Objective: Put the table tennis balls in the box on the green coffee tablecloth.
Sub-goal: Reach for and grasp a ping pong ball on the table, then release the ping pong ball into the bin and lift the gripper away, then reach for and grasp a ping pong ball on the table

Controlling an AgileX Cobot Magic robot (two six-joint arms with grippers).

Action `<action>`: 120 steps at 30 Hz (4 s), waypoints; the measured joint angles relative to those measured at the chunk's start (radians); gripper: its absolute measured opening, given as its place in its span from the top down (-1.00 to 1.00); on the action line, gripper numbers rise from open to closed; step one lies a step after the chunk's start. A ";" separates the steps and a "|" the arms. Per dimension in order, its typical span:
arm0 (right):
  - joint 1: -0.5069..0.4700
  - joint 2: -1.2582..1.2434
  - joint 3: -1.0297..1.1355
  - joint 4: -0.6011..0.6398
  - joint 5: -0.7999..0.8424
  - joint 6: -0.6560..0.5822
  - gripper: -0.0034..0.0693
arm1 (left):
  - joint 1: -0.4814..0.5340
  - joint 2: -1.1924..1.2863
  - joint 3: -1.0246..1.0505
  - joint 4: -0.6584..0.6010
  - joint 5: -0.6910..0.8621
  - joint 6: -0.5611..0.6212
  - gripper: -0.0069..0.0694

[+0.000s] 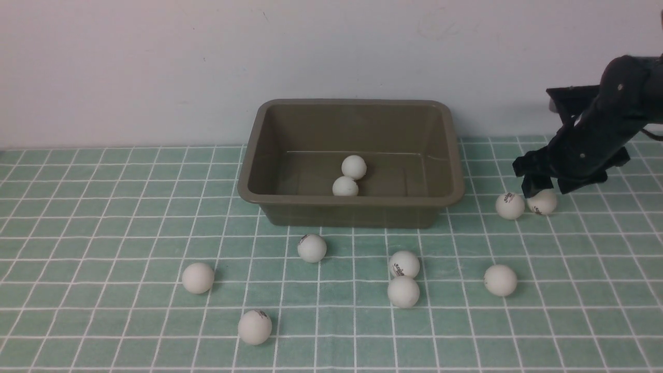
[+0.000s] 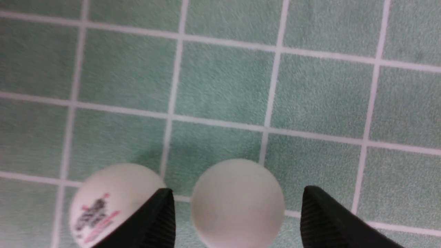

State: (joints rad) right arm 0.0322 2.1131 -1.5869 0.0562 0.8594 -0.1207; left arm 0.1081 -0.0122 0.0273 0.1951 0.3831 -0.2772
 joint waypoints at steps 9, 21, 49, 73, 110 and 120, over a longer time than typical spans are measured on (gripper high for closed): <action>0.000 0.044 0.000 -0.043 0.018 0.024 -0.10 | 0.000 0.000 0.000 0.000 0.000 0.000 0.83; 0.049 0.008 -0.280 0.111 0.213 -0.061 -0.10 | 0.000 0.000 0.000 0.000 0.000 0.000 0.83; 0.361 0.144 -0.458 0.077 0.194 -0.160 -0.52 | 0.000 0.000 0.000 0.000 0.000 0.000 0.83; 0.096 -0.081 -0.136 -0.029 0.246 -0.008 -0.53 | 0.000 0.000 0.000 0.000 0.000 0.000 0.83; 0.128 -0.003 -0.365 0.235 0.265 -0.097 -0.08 | 0.000 0.000 0.000 0.000 0.000 0.000 0.83; 0.310 0.053 -0.410 0.385 0.137 -0.289 -0.08 | 0.000 0.000 0.000 0.000 0.000 0.000 0.83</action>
State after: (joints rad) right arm 0.3418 2.1657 -1.9965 0.4414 0.9966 -0.4100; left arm 0.1081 -0.0122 0.0273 0.1951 0.3831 -0.2772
